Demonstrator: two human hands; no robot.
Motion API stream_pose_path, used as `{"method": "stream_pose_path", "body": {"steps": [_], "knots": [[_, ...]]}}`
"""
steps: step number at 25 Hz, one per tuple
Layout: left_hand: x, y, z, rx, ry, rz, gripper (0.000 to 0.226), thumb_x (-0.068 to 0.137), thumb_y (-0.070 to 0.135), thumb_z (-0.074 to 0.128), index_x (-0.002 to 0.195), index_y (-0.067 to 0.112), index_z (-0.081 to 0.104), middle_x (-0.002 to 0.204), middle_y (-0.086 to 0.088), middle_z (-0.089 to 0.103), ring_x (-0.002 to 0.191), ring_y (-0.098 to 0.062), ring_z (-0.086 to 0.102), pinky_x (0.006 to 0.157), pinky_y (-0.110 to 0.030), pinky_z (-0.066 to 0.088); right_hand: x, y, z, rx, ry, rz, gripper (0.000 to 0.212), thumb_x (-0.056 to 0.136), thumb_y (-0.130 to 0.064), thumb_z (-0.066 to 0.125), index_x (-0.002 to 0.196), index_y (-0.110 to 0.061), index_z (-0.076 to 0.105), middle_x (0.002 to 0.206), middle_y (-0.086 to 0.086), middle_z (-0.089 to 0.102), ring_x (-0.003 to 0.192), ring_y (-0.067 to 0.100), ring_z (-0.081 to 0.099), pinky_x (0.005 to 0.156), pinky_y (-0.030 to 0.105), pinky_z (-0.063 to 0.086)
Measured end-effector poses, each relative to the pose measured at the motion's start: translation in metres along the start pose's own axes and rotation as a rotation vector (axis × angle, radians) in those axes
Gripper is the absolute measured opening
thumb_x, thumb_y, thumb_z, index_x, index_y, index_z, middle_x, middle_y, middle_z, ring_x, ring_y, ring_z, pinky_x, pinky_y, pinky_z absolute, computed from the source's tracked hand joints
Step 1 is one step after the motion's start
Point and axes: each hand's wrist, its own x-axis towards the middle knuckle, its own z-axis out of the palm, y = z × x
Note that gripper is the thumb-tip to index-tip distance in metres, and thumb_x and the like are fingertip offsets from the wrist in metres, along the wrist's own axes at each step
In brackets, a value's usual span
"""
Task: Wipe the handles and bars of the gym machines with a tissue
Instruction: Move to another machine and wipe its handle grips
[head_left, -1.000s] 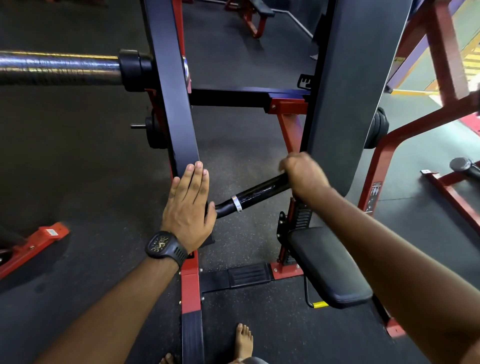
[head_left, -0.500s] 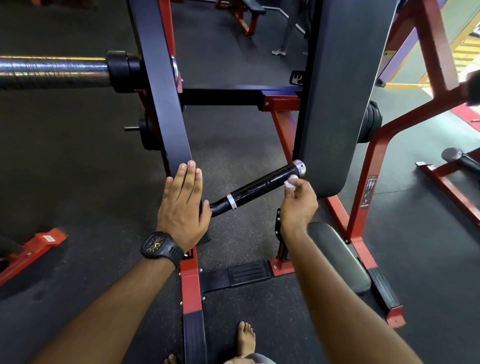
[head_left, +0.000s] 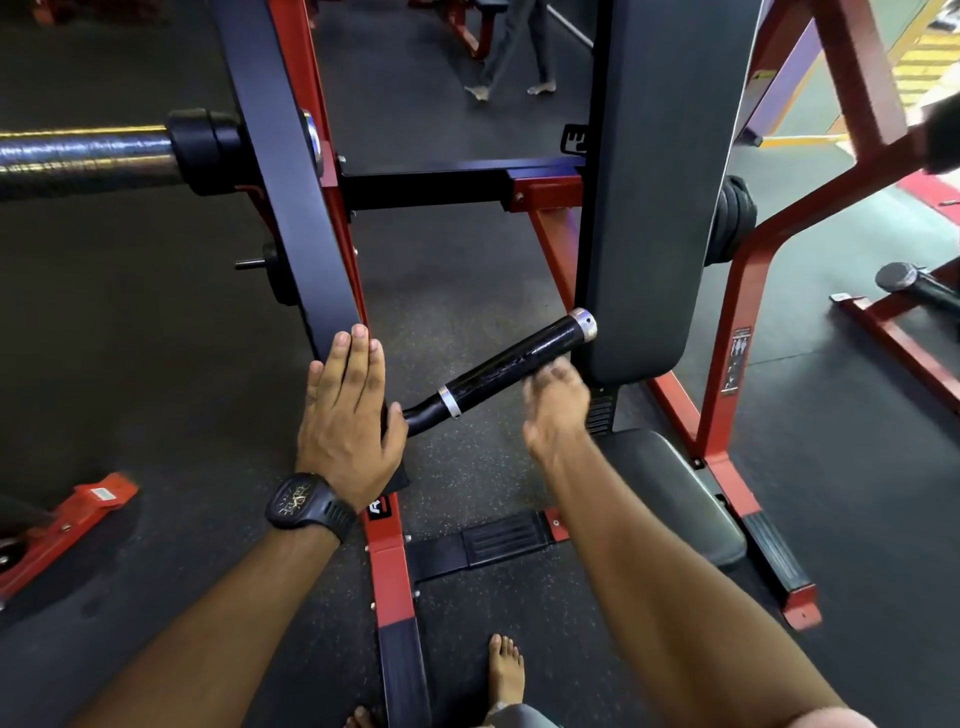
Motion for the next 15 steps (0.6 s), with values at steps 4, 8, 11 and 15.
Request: {"method": "stream_pose_path", "body": {"steps": [4,8,11,15], "knots": [[0.001,0.000,-0.001,0.005,0.010,0.014,0.071,0.087,0.030,0.039,0.150,-0.002,0.029,0.160,-0.017,0.022,0.150,-0.028,0.011,0.122,-0.034,-0.008,-0.008,0.002,0.000,0.106,-0.064,0.038,0.032,0.097,0.017,0.041,0.122,0.008,0.058,0.096,0.004,0.068,0.091,0.013,0.066,0.108,0.036,0.046],[0.001,-0.001,-0.003,-0.004,0.019,0.025,0.071,0.087,0.030,0.039,0.149,-0.002,0.030,0.159,-0.018,0.023,0.149,-0.028,0.012,0.121,-0.033,-0.009,-0.019,-0.001,0.000,0.027,-0.072,0.084,0.023,0.097,0.015,0.044,0.101,0.002,0.063,0.095,0.007,0.067,0.085,0.011,0.067,0.100,0.033,0.052],[0.000,-0.001,-0.001,-0.002,0.026,0.024,0.071,0.087,0.030,0.039,0.150,-0.002,0.029,0.159,-0.018,0.023,0.149,-0.029,0.013,0.122,-0.033,-0.010,-0.026,0.016,-0.001,0.023,-0.006,0.033,0.026,0.096,0.014,0.047,0.116,0.004,0.060,0.093,0.005,0.067,0.082,0.010,0.066,0.101,0.032,0.052],[0.001,-0.001,-0.002,0.005,0.017,0.017,0.072,0.087,0.030,0.039,0.150,-0.001,0.028,0.160,-0.017,0.022,0.149,-0.028,0.012,0.122,-0.033,-0.010,-0.030,0.023,0.005,0.059,0.015,0.075,0.023,0.095,0.015,0.049,0.104,-0.001,0.063,0.083,0.003,0.067,0.074,0.008,0.067,0.105,0.034,0.049]]}}
